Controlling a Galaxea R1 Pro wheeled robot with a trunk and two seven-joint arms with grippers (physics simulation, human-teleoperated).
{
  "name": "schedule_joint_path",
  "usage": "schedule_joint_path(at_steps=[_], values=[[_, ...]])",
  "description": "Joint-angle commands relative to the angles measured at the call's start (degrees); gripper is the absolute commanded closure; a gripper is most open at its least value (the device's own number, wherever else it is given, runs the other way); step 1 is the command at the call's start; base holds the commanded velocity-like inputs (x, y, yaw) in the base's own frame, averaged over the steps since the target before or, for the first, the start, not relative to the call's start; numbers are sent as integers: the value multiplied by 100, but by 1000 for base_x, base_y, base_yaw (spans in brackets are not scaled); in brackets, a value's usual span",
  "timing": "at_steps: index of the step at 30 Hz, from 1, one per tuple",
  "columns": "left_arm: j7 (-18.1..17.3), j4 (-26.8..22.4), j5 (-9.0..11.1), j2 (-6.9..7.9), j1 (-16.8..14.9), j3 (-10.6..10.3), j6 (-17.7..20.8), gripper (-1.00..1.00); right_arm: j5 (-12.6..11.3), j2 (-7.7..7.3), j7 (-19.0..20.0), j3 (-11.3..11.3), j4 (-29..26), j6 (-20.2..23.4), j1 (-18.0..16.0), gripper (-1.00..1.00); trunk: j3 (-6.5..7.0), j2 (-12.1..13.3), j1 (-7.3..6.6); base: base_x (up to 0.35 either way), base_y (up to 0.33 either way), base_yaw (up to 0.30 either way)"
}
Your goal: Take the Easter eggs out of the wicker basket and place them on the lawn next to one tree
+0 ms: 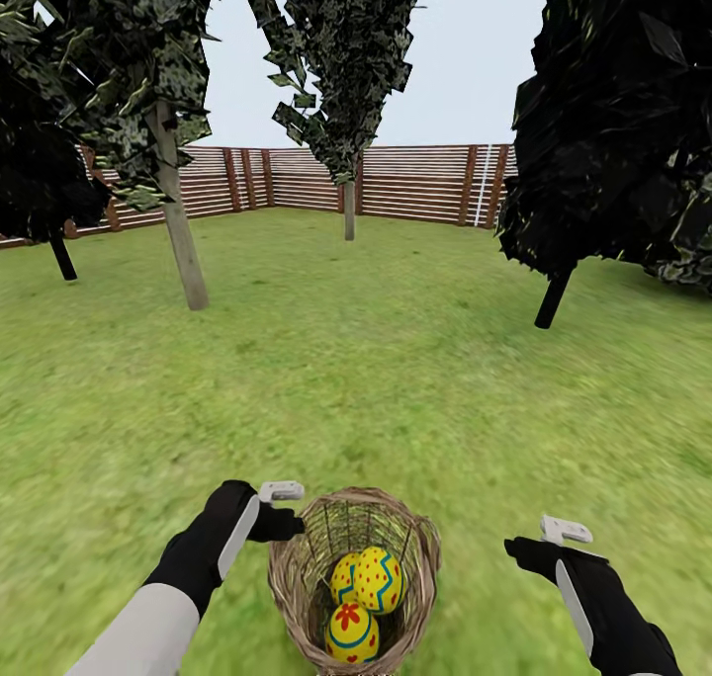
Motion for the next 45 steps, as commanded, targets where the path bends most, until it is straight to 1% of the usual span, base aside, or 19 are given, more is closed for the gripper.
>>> schedule_joint_path(at_steps=[1, 5, 9, 13, 45], values=[[7, 74, 17, -4, -52, 0, 19, -100, 17, 2, 34, -14, -9, 28, -3, -100, -24, -44, 22, 0, 0, 0], [7, 392, 21, 7, -212, 27, 4, -100, 17, -1, 35, -14, -7, 25, -3, -100, -96, -205, 110, 0, 0, 0], [7, 480, 19, 2, -261, 173, -43, -100, 17, -2, 38, -14, -6, 21, -3, -100, -168, -365, 197, 0, 0, 0], [8, 498, 17, -4, -269, 217, -64, -100, 16, -6, 38, -14, -6, 21, -3, -100, -239, -525, 285, 0, 0, 0], [2, 447, 34, -5, -271, 237, -70, -100, 17, -7, 30, -14, -6, 21, -3, -100, -814, -1809, 988, 0, 0, 0]])
